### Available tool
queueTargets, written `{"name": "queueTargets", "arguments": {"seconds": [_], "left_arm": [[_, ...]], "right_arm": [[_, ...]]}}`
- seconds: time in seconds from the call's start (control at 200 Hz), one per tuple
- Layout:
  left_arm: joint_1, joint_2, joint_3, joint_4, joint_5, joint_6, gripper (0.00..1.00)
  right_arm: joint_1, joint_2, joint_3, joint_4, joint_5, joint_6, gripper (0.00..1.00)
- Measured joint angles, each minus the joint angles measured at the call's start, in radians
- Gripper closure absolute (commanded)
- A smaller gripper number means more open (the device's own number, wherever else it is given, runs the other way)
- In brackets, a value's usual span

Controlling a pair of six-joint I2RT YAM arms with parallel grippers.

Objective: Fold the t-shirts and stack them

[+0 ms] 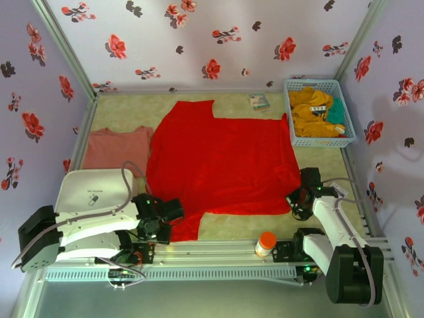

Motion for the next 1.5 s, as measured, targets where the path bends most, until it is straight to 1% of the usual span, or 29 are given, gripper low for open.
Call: {"name": "queueTargets", "arguments": {"seconds": [0.055,0.075,0.205,0.245,0.295,0.335,0.385,0.45,0.535,0.625,0.705,0.765,0.835,0.895,1.04,1.14,1.195,1.26,1.31,1.5], "left_arm": [[0.0,0.029,0.0,0.014,0.0,-0.001,0.54],[0.0,0.04,0.0,0.022,0.0,0.0,0.57],[0.0,0.09,0.0,0.05,-0.002,0.009,0.78],[0.002,0.093,0.0,0.053,-0.003,0.01,0.83],[0.013,0.09,0.0,0.056,-0.002,0.018,0.94],[0.027,0.082,0.0,0.057,0.001,0.028,1.0],[0.051,0.062,0.005,0.054,0.001,0.032,1.0],[0.105,0.018,0.035,0.035,0.008,0.056,1.0],[0.225,-0.045,0.13,0.014,0.016,0.112,1.0],[0.393,-0.075,0.288,0.004,0.031,0.197,1.0],[0.538,-0.059,0.451,0.003,0.043,0.28,1.0],[0.618,-0.02,0.578,0.002,0.056,0.341,1.0],[0.678,0.056,0.747,-0.008,0.071,0.404,1.0],[0.701,0.136,0.903,-0.011,0.08,0.454,1.0],[0.722,0.313,1.284,-0.031,0.096,0.549,1.0],[0.733,0.397,1.532,-0.053,0.099,0.608,1.0],[0.735,0.413,1.633,-0.054,0.103,0.641,1.0],[0.736,0.406,1.715,-0.06,0.111,0.677,1.0],[0.736,0.384,1.747,-0.058,0.122,0.702,1.0],[0.736,0.238,1.737,-0.054,0.167,0.79,1.0]], "right_arm": [[0.0,0.0,0.0,0.0,0.0,0.0,1.0],[0.0,0.0,0.0,0.0,0.0,0.0,1.0],[0.0,-0.006,0.0,-0.001,0.0,-0.003,1.0],[0.0,-0.008,0.001,-0.002,0.0,-0.008,1.0],[0.0,-0.013,0.006,-0.008,-0.002,-0.019,1.0],[0.0,-0.019,0.013,-0.013,-0.005,-0.027,1.0],[0.0,-0.035,0.027,-0.017,-0.011,-0.04,1.0],[0.0,-0.063,0.053,-0.027,-0.015,-0.061,1.0],[0.0,-0.101,0.113,-0.042,-0.014,-0.09,1.0],[0.0,-0.112,0.211,-0.045,-0.015,-0.129,1.0],[0.0,-0.072,0.328,-0.04,-0.019,-0.174,1.0],[0.0,-0.015,0.43,-0.025,-0.029,-0.212,1.0],[0.0,0.071,0.549,0.002,-0.042,-0.246,1.0],[0.0,0.142,0.644,0.033,-0.065,-0.262,1.0],[0.0,0.28,0.879,0.087,-0.134,-0.272,1.0],[0.0,0.301,1.007,0.129,-0.157,-0.29,1.0],[0.0,0.288,1.055,0.164,-0.167,-0.302,1.0],[0.0,0.259,1.086,0.204,-0.176,-0.325,1.0],[0.0,0.232,1.097,0.224,-0.178,-0.344,1.0],[0.0,0.076,1.077,0.284,-0.18,-0.425,1.0]]}}
